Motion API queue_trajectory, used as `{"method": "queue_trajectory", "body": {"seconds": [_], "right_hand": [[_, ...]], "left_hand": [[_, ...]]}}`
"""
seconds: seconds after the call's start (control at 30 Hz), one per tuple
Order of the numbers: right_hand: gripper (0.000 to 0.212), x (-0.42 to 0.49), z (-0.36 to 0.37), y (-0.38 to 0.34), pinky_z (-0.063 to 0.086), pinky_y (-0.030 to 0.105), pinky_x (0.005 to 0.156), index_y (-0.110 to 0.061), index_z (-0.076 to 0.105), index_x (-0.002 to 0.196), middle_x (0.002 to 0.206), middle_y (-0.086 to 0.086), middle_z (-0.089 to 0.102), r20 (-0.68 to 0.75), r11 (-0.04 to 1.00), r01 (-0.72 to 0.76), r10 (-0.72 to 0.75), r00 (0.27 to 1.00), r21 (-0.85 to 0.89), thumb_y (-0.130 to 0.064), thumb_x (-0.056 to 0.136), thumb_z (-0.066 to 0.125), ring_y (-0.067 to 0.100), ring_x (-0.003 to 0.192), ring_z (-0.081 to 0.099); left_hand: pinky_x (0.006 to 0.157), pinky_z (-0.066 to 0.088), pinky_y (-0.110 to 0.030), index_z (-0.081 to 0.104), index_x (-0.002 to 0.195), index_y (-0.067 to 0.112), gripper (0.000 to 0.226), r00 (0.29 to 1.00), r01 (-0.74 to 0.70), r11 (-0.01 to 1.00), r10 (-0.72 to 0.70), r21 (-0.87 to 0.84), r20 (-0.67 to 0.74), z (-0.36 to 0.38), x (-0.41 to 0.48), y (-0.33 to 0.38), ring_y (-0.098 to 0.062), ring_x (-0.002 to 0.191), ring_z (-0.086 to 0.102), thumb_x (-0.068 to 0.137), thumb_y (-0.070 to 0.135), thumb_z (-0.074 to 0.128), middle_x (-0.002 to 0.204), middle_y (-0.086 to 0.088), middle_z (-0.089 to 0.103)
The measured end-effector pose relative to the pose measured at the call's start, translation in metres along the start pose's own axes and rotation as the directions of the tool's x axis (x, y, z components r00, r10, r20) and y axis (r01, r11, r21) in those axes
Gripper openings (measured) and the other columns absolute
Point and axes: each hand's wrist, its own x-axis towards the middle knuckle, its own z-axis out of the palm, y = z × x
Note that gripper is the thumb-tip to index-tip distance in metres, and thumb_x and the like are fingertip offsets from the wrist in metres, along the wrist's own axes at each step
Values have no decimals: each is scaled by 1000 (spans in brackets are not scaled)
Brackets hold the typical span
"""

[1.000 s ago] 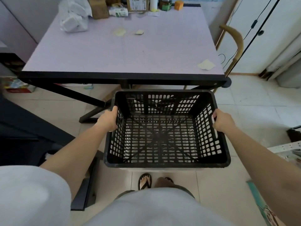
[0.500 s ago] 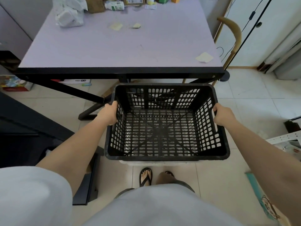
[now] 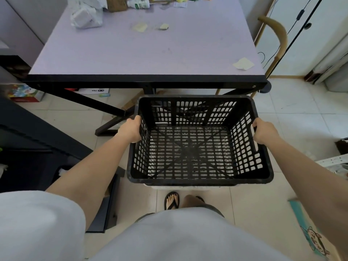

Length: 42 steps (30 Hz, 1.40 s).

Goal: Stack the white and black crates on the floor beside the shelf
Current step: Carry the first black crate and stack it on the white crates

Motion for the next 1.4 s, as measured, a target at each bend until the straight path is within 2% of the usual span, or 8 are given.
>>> {"method": "queue_trajectory", "body": {"seconds": [0.3,0.5,0.67,0.8,0.97,1.13,1.23,1.4], "right_hand": [[52,-5,-6,-13,47,37,82,-9,43,131,120,23,53,123,994,-40,52,991,-98,-5,82,58,39,110,53],[62,-14,-15,-30,49,39,87,-14,41,135,127,21,49,161,982,-31,62,985,-185,-15,79,67,37,112,53],[60,-26,-23,-56,46,48,99,-15,43,133,132,19,44,141,981,104,-81,987,-162,-20,78,67,38,121,46],[51,-42,-33,-92,48,49,97,-13,48,130,128,17,52,144,938,310,-289,947,-158,-20,82,64,36,117,50],[41,-90,-34,-154,48,44,96,-14,53,126,127,16,54,153,752,627,-608,779,-204,-14,85,60,32,116,52],[36,-173,-6,-219,51,44,89,-17,53,121,120,14,56,250,475,864,-827,503,-169,-18,85,58,34,108,56],[27,-241,13,-252,51,39,83,-17,52,111,119,13,57,322,308,939,-883,341,-150,-18,85,59,34,106,57],[33,-366,52,-304,52,41,83,-20,49,119,121,10,54,411,60,987,-904,117,-149,-19,86,56,32,104,57]], "left_hand": [[84,54,-50,34,130,13,64,999,-22,999,21,-32,-32,1,5,-2,-43,103,59,77,2,68,121,-24,51],[75,52,-44,33,133,13,64,999,-27,1000,27,1,-42,2,1,-4,-42,103,59,79,2,67,122,-25,51],[93,50,-53,28,142,17,72,998,25,998,-22,54,-56,-13,-20,-2,-43,114,55,84,28,68,131,-23,47],[92,50,-50,33,140,15,62,990,71,995,-63,64,-127,-25,-57,-10,-39,116,53,87,29,63,130,-18,50],[79,47,-39,51,127,14,37,950,246,969,-237,21,-204,-18,-150,-29,-33,112,56,91,21,55,123,-13,58],[82,48,-44,51,125,15,36,878,417,905,-426,-89,-219,21,-271,-65,-34,112,55,89,21,54,122,-10,54],[83,51,-45,49,126,15,39,821,522,842,-539,-136,-189,39,-348,-87,-34,111,56,89,21,55,121,-11,54],[85,54,-47,52,125,13,37,651,705,674,-738,-220,-176,73,-471,-132,-36,110,59,91,27,54,120,-13,59]]}}
